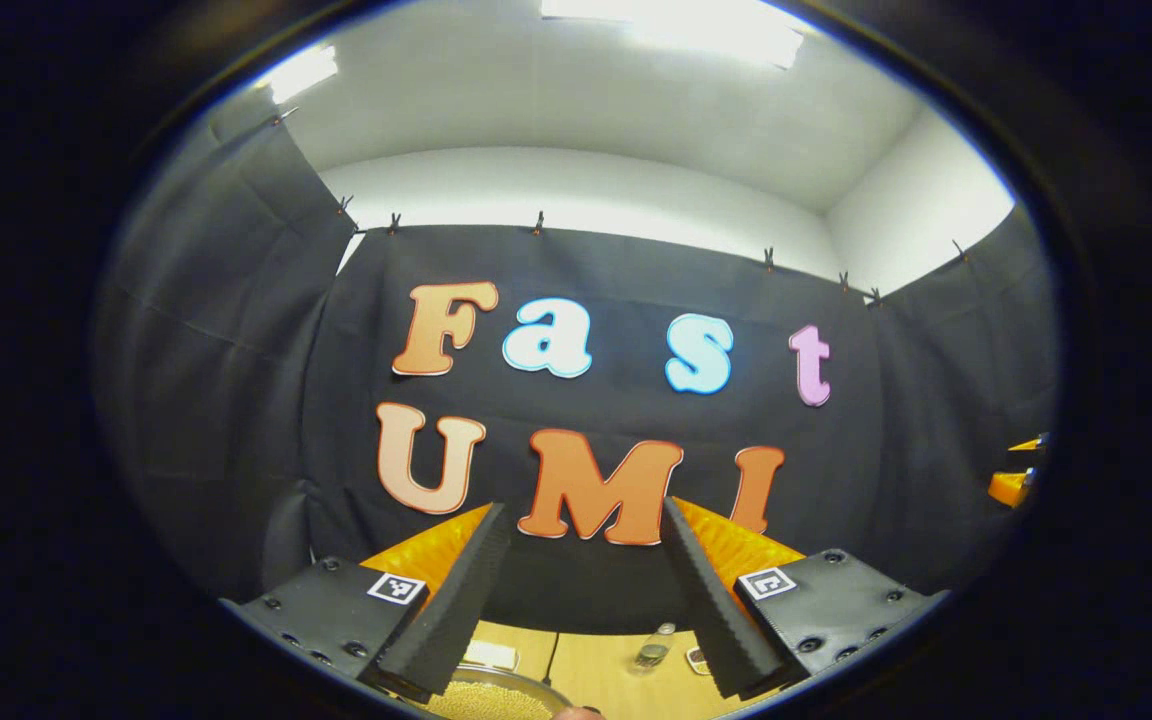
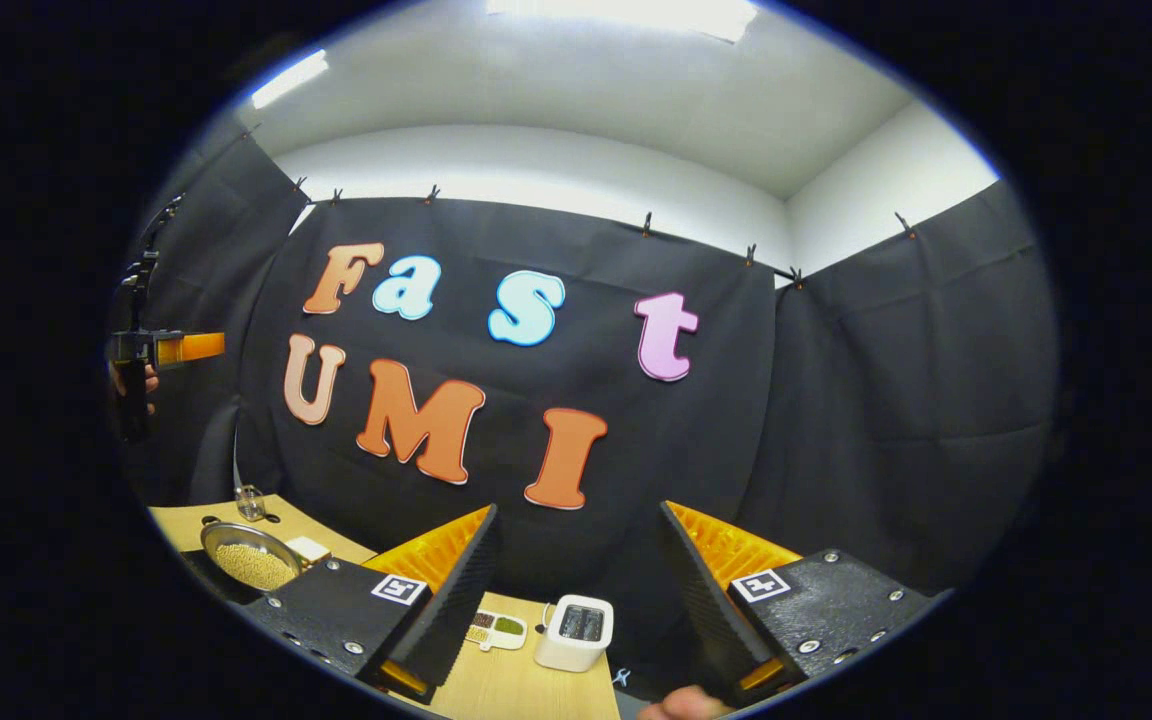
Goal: First push the handle of the pot to place it horizontally, then grasp the pot with both hands and set it on the induction cooktop.
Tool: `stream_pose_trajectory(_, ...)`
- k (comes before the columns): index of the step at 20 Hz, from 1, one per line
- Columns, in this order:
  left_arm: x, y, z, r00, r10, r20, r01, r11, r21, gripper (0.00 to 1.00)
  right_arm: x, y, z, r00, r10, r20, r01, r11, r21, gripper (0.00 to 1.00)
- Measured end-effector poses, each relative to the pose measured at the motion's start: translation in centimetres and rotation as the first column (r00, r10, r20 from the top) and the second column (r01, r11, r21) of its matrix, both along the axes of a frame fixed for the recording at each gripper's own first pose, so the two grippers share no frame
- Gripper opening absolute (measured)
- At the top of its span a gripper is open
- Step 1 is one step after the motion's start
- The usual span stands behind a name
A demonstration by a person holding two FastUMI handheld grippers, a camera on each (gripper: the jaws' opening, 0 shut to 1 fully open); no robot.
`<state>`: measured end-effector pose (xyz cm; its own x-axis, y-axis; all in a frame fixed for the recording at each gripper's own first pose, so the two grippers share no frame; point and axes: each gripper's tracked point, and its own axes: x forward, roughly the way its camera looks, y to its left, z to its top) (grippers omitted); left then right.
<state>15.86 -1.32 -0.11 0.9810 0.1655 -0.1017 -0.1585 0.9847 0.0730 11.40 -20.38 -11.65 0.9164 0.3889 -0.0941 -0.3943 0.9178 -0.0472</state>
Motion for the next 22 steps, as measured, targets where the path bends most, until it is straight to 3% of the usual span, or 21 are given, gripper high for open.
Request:
stream_pose_trajectory(4, 0.1, -0.3, 4.2, 0.996, -0.026, 0.085, 0.026, 1.000, 0.003, 0.96, 0.9, 0.4, 4.2, 0.999, -0.025, 0.031, 0.023, 0.998, 0.057, 0.97)
stream_pose_trajectory(6, -0.1, -0.6, 5.1, 0.993, -0.040, 0.114, 0.038, 0.999, 0.019, 0.96, 1.8, 0.2, 5.0, 0.998, -0.048, 0.035, 0.045, 0.997, 0.066, 0.92)
stream_pose_trajectory(9, -0.2, -0.5, 6.2, 0.989, -0.041, 0.142, 0.033, 0.998, 0.059, 0.95, 2.1, 0.7, 5.9, 0.998, -0.056, 0.035, 0.053, 0.994, 0.098, 0.93)
stream_pose_trajectory(22, -0.4, 4.9, 7.5, 0.973, 0.109, 0.203, -0.132, 0.986, 0.105, 0.95, 2.1, 1.9, 7.7, 0.994, -0.050, 0.094, 0.040, 0.994, 0.106, 0.95)
